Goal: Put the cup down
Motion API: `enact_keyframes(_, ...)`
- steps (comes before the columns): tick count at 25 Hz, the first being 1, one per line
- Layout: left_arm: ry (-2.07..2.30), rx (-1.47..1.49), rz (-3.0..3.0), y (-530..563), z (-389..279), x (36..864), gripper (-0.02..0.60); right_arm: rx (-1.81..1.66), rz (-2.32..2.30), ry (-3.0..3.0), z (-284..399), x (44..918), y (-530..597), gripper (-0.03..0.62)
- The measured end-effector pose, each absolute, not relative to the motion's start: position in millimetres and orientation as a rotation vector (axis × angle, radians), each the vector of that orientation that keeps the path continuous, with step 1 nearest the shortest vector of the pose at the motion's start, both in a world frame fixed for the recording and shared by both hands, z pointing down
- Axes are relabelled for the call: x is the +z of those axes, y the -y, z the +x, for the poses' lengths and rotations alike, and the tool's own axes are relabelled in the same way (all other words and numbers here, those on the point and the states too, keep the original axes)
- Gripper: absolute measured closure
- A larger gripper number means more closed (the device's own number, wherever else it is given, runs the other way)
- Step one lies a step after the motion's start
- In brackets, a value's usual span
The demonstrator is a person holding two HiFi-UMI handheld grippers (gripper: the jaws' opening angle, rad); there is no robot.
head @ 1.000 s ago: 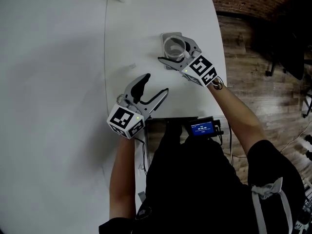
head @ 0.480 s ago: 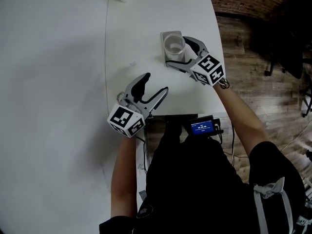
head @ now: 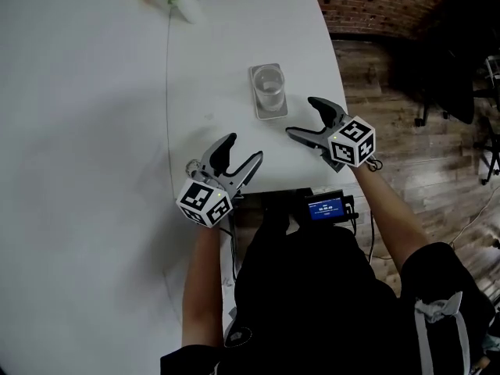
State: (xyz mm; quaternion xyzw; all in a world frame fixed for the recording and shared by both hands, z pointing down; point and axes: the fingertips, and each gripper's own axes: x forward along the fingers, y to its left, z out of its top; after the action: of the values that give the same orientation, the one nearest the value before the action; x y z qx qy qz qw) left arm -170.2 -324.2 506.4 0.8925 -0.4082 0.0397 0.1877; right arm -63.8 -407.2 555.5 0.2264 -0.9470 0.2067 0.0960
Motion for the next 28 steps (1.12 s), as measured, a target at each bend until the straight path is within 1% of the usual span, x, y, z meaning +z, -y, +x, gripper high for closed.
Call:
enact_keyframes(3, 1.131, 0.093, 2.532, 326, -166, 505, 0.252, 0.613, 0.624, 2.837, -68, 537, 396, 0.115)
enact_keyframes(5, 1.123, 0.084, 2.553, 328, -162, 498, 0.253, 0.574, 0.586, 2.865, -72, 518, 388, 0.135)
enact_keyframes(8, 1.120, 0.046, 2.592, 330, -157, 481, 0.256, 0.483, 0.528, 2.913, -77, 487, 376, 0.208)
enact_keyframes(11, 1.117, -0.013, 2.633, 330, -152, 458, 0.269, 0.421, 0.496, 2.968, -79, 457, 365, 0.302)
enact_keyframes(13, 1.118, -0.041, 2.667, 330, -150, 443, 0.295, 0.382, 0.487, 2.998, -80, 440, 361, 0.342)
enact_keyframes(16, 1.116, -0.089, 2.701, 331, -147, 427, 0.374, 0.308, 0.476, 3.005, -81, 425, 356, 0.420)
enact_keyframes(17, 1.111, -0.096, 2.708, 332, -145, 423, 0.394, 0.291, 0.474, 3.003, -82, 423, 355, 0.435)
enact_keyframes(20, 1.086, -0.083, 2.718, 331, -141, 421, 0.426, 0.280, 0.475, 3.005, -84, 420, 351, 0.470)
enact_keyframes(22, 1.079, -0.075, 2.721, 331, -139, 420, 0.431, 0.283, 0.471, 3.009, -86, 418, 348, 0.488)
enact_keyframes(28, 1.082, -0.047, 2.727, 334, -139, 419, 0.431, 0.295, 0.473, 3.022, -86, 415, 352, 0.496)
